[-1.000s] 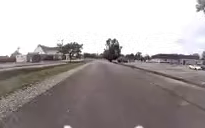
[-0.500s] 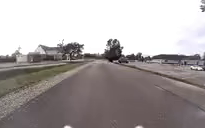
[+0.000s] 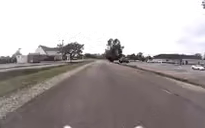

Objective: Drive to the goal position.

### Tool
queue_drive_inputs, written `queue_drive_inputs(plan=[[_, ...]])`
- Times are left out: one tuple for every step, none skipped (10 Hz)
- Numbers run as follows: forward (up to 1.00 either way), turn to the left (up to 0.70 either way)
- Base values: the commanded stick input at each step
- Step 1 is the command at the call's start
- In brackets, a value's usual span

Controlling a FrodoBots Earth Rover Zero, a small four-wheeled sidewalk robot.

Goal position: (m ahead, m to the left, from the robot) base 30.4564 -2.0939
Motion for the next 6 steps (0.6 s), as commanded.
queue_drive_inputs(plan=[[0.70, 0.04], [0.70, 0.35], [0.70, 0.35], [0.70, 0.15], [0.70, 0.00], [0.70, 0.00]])
